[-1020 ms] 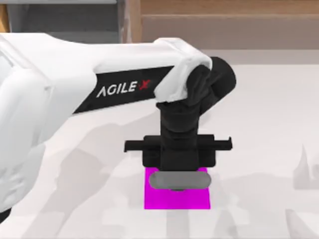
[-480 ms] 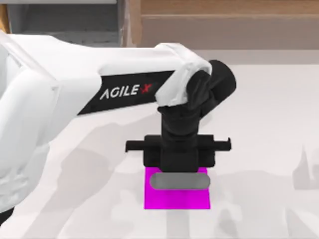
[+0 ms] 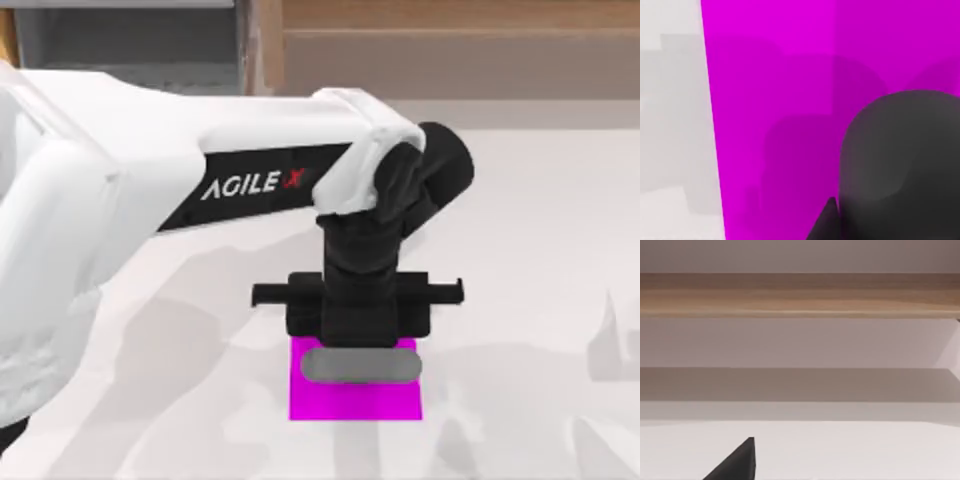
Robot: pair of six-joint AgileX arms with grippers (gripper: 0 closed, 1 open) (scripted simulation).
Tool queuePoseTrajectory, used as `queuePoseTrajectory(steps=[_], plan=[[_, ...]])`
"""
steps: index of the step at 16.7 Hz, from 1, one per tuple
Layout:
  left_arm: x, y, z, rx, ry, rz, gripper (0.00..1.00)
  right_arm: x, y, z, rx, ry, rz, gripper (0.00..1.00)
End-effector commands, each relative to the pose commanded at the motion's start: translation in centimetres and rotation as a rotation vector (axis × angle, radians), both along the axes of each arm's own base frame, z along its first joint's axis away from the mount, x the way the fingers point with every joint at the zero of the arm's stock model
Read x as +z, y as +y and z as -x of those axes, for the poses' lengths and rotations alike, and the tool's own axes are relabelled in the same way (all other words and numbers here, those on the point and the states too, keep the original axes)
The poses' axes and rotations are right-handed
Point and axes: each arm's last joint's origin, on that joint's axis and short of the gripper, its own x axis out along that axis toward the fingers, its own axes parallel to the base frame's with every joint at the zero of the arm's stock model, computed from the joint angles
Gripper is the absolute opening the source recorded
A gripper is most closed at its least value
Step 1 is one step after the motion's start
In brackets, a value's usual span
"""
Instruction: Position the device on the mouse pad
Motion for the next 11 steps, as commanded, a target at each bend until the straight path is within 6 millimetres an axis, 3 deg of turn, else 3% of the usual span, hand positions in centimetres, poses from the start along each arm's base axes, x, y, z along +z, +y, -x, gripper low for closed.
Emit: queuePoseTrajectory(steps=[5, 11], plan=[[0.0, 0.0, 0.0, 0.0, 0.0, 0.0, 0.98, 0.0, 0.0, 0.0, 0.0, 0.0, 0.0, 1.0], [0.0, 0.0, 0.0, 0.0, 0.0, 0.0, 1.0, 0.0, 0.0, 0.0, 0.0, 0.0, 0.0, 1.0]])
